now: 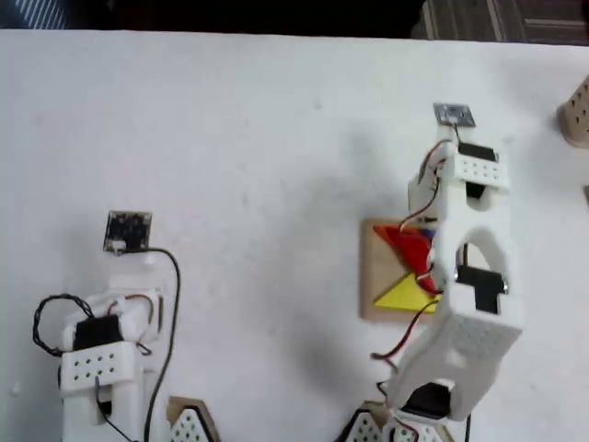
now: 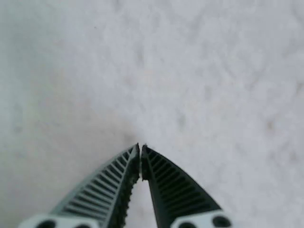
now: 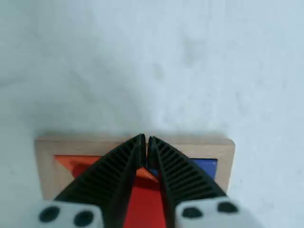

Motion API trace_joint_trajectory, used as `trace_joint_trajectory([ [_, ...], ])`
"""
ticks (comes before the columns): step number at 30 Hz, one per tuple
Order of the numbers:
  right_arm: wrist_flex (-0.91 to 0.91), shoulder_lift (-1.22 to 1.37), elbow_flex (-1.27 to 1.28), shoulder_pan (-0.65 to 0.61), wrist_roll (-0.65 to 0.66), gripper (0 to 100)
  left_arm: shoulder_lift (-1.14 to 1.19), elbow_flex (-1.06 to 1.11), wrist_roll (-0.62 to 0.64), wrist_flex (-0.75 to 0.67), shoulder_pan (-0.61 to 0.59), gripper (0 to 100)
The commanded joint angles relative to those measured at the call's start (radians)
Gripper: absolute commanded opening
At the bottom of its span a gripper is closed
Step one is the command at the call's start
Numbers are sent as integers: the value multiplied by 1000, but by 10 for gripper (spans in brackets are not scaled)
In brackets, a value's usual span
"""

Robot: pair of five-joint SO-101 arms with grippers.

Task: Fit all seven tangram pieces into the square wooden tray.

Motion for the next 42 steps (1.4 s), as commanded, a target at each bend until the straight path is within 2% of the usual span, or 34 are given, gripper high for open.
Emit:
trace_joint_trajectory([
  [1,-7,22,-5,51,9,18,-1,-5,3,-26,13,27],
  [8,114,-44,41,77,37,18,-1,-5,3,-28,13,27],
  [21,33,-498,437,70,48,18,-1,-5,3,-28,13,27],
  [27,28,-567,601,77,149,18,-1,-5,3,-28,13,27],
  [30,27,-578,631,136,195,18,-1,-5,3,-28,13,27],
  [36,50,-638,667,251,391,18,-1,-5,3,-28,13,27],
  [42,48,-644,761,225,433,18,-1,-5,3,-28,13,27],
])
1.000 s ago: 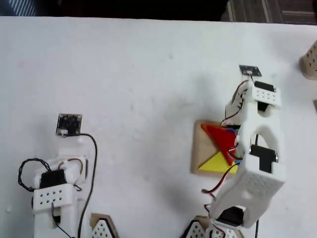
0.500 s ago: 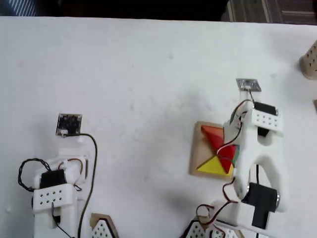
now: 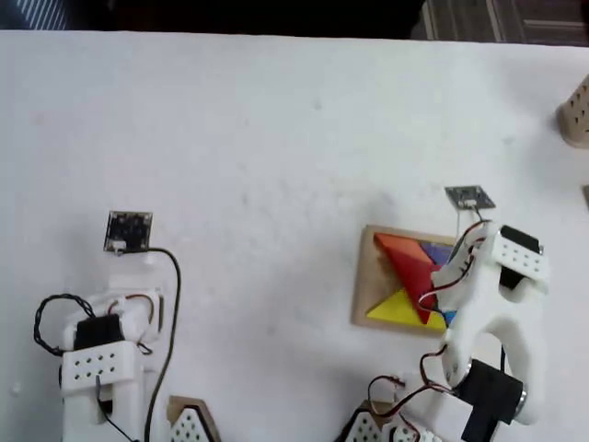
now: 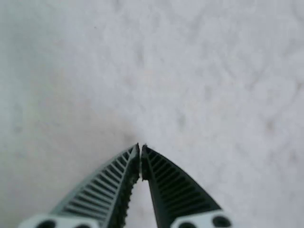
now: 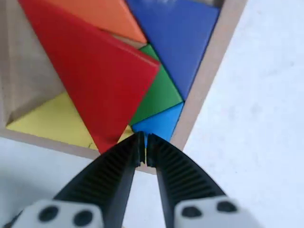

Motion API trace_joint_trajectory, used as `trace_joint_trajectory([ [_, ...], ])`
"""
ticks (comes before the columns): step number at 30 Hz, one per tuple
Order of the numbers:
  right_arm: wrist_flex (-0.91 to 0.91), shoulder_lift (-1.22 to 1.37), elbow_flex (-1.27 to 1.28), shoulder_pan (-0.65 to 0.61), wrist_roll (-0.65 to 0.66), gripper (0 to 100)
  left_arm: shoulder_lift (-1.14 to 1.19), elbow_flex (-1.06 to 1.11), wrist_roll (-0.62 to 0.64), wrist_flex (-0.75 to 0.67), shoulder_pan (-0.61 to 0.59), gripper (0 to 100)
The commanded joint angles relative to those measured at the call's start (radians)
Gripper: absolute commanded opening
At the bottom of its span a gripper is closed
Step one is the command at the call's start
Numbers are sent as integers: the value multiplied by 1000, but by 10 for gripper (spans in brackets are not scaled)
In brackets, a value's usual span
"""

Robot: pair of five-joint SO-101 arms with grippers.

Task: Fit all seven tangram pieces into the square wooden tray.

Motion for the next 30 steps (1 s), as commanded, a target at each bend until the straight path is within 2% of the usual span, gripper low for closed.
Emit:
trace_joint_trajectory([
  [1,5,-38,29,-36,23,18,-1,-5,3,-28,13,27],
  [10,10,-38,35,-272,-140,18,-1,-5,3,-28,13,27],
  [14,12,-45,32,-328,-186,18,-1,-5,3,-28,13,27],
  [17,16,-47,32,-325,-183,18,-1,-5,3,-29,13,27],
  [20,102,-48,-5,-300,-153,18,-1,-5,3,-29,13,28],
  [25,275,-47,-222,-182,-123,18,-1,-5,3,-29,13,28],
  [30,259,-1,-399,-116,-170,18,-1,-5,3,-29,13,28],
])
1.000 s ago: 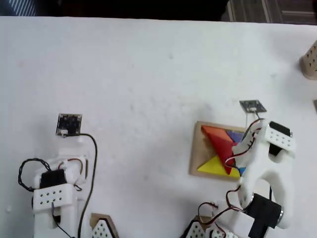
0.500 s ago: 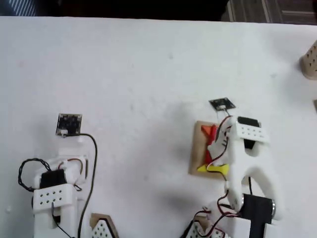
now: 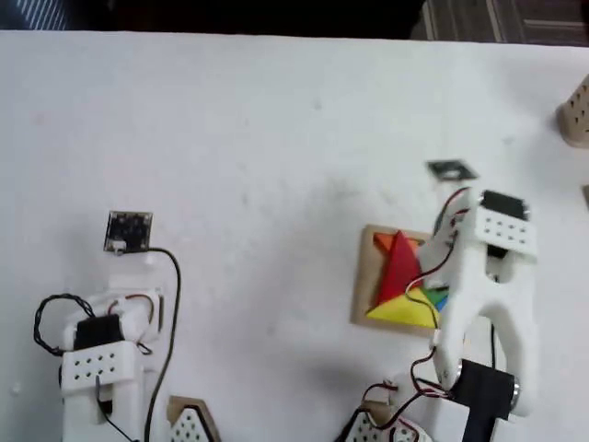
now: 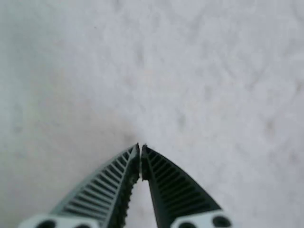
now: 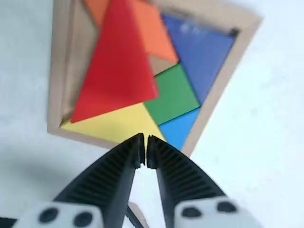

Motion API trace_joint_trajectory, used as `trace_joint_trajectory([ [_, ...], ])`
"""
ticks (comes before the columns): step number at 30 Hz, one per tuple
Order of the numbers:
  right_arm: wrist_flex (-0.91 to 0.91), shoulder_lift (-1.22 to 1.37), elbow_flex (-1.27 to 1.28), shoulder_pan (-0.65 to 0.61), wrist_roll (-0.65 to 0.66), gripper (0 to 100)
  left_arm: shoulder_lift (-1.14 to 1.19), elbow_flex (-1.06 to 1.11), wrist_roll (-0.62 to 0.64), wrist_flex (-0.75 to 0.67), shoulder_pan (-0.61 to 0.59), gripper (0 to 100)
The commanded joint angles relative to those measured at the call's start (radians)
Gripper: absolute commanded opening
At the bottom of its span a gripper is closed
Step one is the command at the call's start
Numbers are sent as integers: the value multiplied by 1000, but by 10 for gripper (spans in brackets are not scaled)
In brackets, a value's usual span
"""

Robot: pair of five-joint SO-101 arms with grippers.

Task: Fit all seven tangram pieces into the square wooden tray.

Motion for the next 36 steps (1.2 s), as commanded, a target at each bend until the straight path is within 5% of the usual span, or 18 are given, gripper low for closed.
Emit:
trace_joint_trajectory([
  [1,-24,25,-160,38,-46,18,-1,-5,3,-29,13,28],
  [10,-335,357,-181,13,-117,18,-1,-5,3,-29,13,28],
  [36,-208,275,-87,-208,-219,18,-1,-5,3,-43,13,30],
])
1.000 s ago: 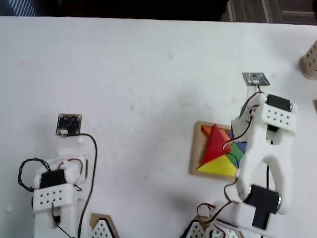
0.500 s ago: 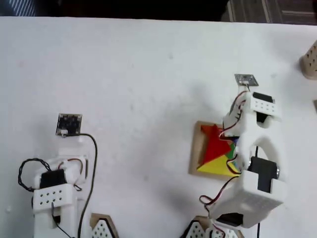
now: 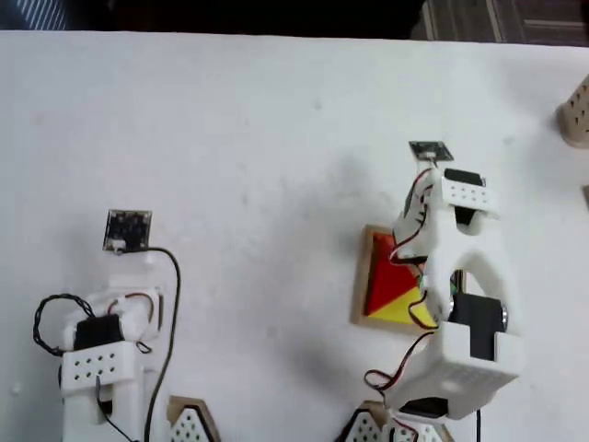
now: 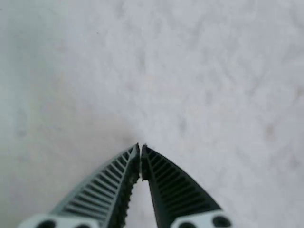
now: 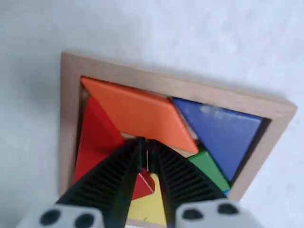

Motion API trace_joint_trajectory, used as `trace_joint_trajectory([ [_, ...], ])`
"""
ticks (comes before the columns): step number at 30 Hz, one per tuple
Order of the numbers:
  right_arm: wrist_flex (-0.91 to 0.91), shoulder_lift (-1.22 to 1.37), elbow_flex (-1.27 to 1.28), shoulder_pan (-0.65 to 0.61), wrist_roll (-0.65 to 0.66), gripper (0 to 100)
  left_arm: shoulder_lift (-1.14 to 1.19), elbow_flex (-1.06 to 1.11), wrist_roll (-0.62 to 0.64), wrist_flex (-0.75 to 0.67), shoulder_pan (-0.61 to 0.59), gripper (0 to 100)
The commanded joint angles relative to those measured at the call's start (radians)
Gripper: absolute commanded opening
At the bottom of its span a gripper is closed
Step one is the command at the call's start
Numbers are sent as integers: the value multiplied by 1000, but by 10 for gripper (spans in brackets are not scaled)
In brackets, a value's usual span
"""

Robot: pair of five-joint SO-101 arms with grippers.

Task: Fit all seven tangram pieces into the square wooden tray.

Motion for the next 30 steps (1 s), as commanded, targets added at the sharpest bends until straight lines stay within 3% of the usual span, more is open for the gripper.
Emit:
trace_joint_trajectory([
  [1,7,-124,66,-70,-44,18,-1,-5,3,-25,13,30],
  [9,-25,-257,101,-8,-60,18,-1,-5,3,-25,13,30],
  [13,77,-326,129,15,-11,18,-1,-5,3,-25,13,30],
  [16,185,-386,221,-65,109,18,-1,-5,3,-25,13,30],
  [20,170,-503,381,-154,132,18,-1,-5,3,-25,13,30],
  [22,157,-542,413,-168,138,18,-1,-5,3,-25,13,31],
  [26,185,-553,488,-222,287,18,-1,-5,3,-25,13,31],
  [30,145,-553,512,-189,295,18,-1,-5,3,-25,12,31],
])
